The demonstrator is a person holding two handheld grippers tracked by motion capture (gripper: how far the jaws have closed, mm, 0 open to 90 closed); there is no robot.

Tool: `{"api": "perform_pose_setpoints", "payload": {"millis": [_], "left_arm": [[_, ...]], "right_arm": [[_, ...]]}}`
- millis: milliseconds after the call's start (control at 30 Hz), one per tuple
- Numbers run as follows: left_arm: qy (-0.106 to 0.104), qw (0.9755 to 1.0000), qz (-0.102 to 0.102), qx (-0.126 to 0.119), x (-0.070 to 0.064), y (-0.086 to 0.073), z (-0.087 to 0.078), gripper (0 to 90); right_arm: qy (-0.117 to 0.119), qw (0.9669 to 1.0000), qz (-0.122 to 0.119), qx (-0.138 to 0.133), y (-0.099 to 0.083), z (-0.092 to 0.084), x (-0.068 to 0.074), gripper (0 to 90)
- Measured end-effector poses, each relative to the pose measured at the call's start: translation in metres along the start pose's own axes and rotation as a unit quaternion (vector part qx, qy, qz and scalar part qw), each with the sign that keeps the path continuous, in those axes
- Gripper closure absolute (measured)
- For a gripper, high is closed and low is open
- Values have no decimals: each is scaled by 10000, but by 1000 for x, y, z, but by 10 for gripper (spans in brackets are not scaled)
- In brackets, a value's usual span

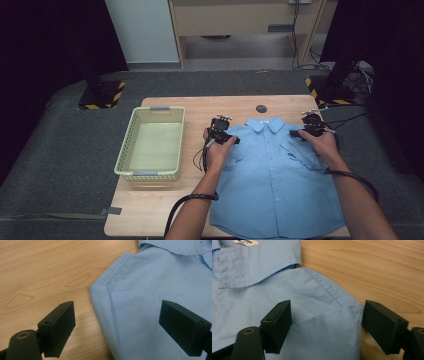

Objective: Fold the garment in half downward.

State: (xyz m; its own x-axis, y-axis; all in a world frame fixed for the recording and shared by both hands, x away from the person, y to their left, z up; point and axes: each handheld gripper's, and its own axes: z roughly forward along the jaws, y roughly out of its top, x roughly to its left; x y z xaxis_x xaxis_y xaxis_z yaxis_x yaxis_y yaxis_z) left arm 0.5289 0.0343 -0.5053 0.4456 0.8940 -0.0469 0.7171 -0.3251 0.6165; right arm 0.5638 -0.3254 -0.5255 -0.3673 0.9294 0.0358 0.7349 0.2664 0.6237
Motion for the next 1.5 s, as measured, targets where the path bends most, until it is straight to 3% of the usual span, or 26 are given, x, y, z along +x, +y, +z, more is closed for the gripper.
{"api": "perform_pose_setpoints", "payload": {"millis": [133,167,300,567,700,933,1033,1267,1300,1333,1500], "left_arm": [[41,10000,-39,8,3,0,2,137],[44,10000,-34,7,3,0,4,139],[48,10000,-44,-9,2,1,9,140],[-2,10000,-65,-1,-3,3,19,140],[94,9999,65,67,-6,2,25,136],[145,9998,134,19,-9,2,29,107],[130,9997,204,-44,-12,2,29,137],[-83,9989,399,-241,-22,1,25,486],[-110,9987,435,-242,-23,1,25,581],[-128,9986,448,-234,-24,1,24,581],[-169,9980,572,-206,-33,3,24,819]], "right_arm": [[-16,9999,-130,-68,-2,-2,4,379],[21,9998,-163,-93,-2,-3,6,446],[16,9998,-140,-136,-4,-5,8,527],[70,9997,-162,-153,-6,-7,9,578],[103,9997,-167,-121,-6,-8,9,606],[164,9997,-99,-150,-9,-10,6,728],[203,9997,-100,-134,-9,-10,6,774],[279,9995,-124,-93,-9,-11,10,832],[300,9994,-132,-82,-9,-11,10,841],[300,9994,-132,-82,-9,-11,10,841],[294,9994,-145,-56,-8,-11,13,866]]}}
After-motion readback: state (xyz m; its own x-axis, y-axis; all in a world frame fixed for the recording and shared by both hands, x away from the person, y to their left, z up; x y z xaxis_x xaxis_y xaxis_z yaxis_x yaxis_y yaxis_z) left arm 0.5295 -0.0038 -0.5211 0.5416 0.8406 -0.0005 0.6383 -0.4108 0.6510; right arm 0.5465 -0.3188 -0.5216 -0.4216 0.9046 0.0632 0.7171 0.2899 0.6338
